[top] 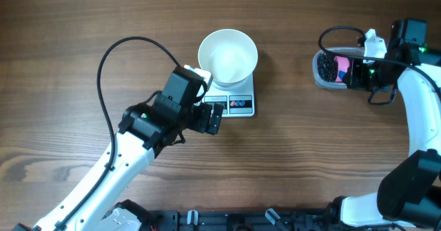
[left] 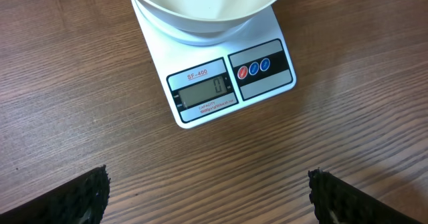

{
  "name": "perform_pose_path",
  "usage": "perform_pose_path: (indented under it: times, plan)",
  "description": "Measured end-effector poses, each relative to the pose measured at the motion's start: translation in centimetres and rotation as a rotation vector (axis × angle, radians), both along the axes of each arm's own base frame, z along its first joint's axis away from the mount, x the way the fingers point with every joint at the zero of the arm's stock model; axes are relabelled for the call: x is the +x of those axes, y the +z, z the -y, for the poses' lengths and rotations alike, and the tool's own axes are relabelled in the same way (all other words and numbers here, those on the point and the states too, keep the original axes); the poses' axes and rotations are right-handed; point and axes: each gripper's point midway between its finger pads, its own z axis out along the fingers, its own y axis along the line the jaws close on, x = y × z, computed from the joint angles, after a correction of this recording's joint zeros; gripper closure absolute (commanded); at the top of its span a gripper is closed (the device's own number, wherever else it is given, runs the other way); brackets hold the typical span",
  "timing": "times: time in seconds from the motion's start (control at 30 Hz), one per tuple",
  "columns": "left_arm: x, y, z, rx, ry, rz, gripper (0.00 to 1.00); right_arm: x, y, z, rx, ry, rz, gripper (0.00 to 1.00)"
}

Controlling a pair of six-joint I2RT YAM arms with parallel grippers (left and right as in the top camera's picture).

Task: Scoop item into bowl and weigh 150g on scale
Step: 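Drag the scoop through the beans with the right gripper to fill it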

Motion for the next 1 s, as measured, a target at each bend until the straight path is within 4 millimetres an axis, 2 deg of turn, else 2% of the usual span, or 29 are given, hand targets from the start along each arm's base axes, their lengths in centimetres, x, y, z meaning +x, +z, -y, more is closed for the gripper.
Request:
perform_pose_path:
  times: [0.17,0.53,0.83,1.0]
  plan:
    - [0.0,0.0,0.0,0.000,0.000,0.000,0.00,-0.5,-0.1,-0.3,0.019,-0.017,-0.025,0.95]
    - [0.0,0.0,0.0,0.000,0.000,0.000,0.00,-0.2,0.2,0.0,0.081,-0.087,-0.013,0.95]
    - [0.0,0.0,0.0,0.000,0.000,0.000,0.00,0.5,0.4,0.3,0.057,0.002,0.042,0.96]
    - [0.0,0.0,0.0,0.000,0.000,0.000,0.00,0.4,-1.1,0.4,0.110,-0.009,-0.002,0.96]
